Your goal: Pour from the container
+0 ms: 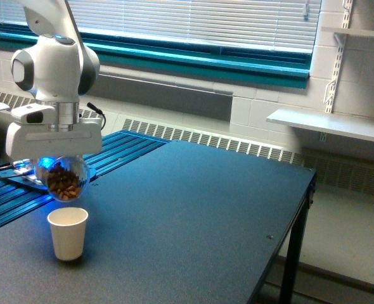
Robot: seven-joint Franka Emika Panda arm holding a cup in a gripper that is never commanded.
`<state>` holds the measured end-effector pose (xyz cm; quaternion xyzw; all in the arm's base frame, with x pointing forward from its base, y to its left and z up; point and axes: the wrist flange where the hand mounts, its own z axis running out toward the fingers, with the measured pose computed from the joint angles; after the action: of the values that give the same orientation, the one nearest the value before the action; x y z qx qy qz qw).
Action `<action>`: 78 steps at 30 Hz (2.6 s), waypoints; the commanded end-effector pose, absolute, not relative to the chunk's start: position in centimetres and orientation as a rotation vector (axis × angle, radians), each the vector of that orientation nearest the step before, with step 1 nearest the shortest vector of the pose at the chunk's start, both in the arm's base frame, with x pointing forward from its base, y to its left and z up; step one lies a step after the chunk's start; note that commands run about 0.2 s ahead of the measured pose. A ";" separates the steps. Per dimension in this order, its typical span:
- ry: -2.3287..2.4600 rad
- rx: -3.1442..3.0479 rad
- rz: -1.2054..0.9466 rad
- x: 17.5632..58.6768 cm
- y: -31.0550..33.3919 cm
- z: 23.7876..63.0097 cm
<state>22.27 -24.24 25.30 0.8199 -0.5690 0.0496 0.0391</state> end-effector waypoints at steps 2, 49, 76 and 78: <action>-1.734 2.523 0.120 22.4 -23.9 24.3; -1.731 2.491 0.072 24.3 -25.9 23.4; -1.644 2.526 0.025 26.5 -25.7 24.0; -1.628 2.531 0.009 26.6 -25.5 23.9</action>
<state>25.86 -26.22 24.05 0.8261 -0.5600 0.0124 0.0625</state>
